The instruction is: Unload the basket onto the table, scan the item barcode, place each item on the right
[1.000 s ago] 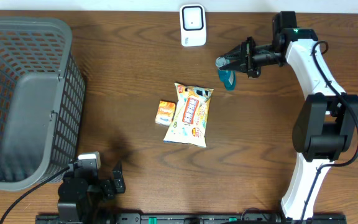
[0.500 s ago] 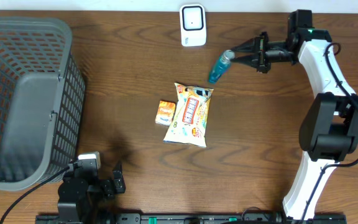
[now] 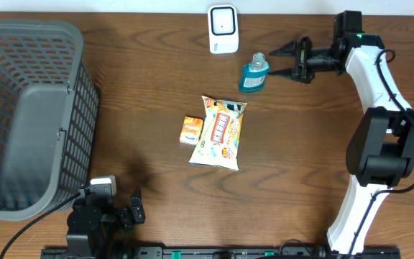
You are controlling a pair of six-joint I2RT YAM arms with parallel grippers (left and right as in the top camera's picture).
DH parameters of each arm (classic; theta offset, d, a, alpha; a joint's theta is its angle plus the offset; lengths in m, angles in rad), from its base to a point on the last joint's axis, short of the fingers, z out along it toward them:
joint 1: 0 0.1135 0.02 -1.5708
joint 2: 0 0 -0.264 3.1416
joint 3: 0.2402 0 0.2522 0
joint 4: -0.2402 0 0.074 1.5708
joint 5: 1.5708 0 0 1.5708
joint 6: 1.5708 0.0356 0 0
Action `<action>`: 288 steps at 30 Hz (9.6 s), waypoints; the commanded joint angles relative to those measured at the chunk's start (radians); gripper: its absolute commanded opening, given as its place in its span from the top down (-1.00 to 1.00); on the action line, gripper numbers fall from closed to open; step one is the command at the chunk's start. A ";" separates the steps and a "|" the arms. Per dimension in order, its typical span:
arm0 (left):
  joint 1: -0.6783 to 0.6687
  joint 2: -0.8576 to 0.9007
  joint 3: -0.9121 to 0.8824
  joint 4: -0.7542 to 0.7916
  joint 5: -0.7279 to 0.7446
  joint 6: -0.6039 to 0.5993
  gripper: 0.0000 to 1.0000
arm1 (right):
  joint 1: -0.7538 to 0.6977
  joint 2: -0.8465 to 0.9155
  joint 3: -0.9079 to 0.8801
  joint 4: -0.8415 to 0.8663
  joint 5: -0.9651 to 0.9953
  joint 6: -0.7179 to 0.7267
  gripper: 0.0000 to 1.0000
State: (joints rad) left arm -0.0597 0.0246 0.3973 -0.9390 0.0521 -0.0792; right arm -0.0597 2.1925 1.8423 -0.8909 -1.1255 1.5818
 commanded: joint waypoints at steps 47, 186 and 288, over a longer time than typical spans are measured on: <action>0.004 -0.001 -0.004 -0.003 -0.008 -0.009 -1.00 | 0.192 -0.304 0.001 -0.089 0.720 -2.511 -0.98; 0.004 -0.001 -0.004 -0.003 -0.008 -0.009 -1.00 | 0.401 -0.700 0.000 -0.578 0.586 -1.749 0.97; 0.004 -0.001 -0.004 -0.003 -0.008 -0.009 -1.00 | 0.186 0.215 0.463 0.030 2.016 -1.795 0.97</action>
State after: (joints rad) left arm -0.0597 0.0242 0.3973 -0.9390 0.0521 -0.0792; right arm 0.2291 2.4260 2.3283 -0.8318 0.9386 -0.3729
